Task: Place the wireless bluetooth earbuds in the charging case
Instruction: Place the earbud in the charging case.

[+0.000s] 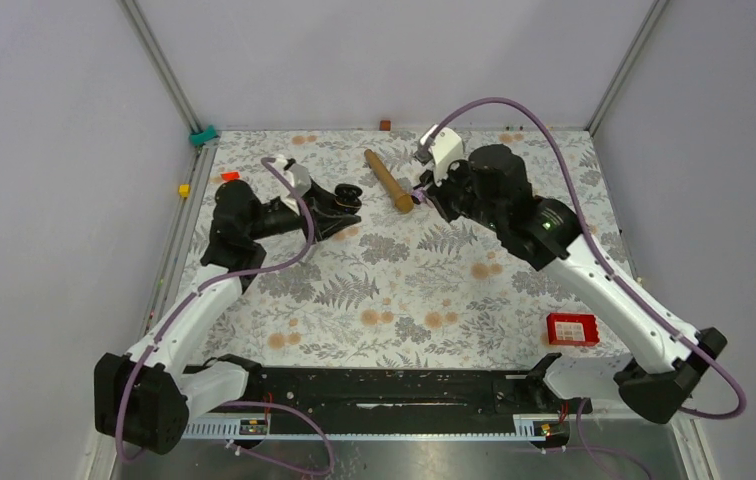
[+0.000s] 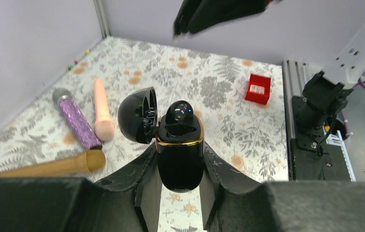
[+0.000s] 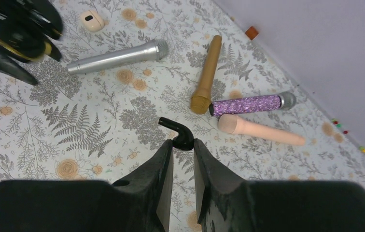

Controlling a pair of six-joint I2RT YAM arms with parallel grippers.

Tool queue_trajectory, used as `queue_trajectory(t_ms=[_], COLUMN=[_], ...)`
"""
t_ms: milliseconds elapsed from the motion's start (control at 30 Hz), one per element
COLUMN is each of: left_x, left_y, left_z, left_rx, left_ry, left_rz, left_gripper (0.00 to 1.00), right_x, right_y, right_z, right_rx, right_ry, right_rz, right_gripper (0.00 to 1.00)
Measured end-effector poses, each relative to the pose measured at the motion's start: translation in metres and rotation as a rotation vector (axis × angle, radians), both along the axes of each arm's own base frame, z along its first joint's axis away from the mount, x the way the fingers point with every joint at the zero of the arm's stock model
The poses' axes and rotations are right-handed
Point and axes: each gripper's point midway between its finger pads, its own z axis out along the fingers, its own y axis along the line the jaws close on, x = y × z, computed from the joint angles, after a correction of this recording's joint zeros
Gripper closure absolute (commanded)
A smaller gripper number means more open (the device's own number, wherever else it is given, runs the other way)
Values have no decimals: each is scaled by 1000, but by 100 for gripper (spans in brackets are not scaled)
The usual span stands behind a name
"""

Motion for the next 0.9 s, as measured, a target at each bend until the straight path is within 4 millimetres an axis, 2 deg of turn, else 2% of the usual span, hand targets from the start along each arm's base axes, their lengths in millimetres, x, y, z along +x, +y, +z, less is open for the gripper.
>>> queue_trajectory(t_ms=[133, 300, 367, 667, 900], left_x=[5, -7, -12, -27, -34], left_y=[-17, -39, -45, -54, -56], left_z=[-30, -63, -69, -89, -105], left_rx=[59, 114, 125, 144, 169], left_ry=[84, 166, 181, 222, 219], left_rz=[1, -64, -91, -144, -165], left_gripper=[100, 100, 100, 100, 100], right_x=[-14, -29, -33, -49, -57], right_y=[-13, -16, -10, 28, 41], right_z=[22, 34, 29, -21, -31], right_rx=[18, 29, 11, -141, -175], right_ry=[-61, -101, -101, -54, -53], right_rz=[17, 59, 88, 221, 261], right_gripper=[77, 77, 77, 77, 77])
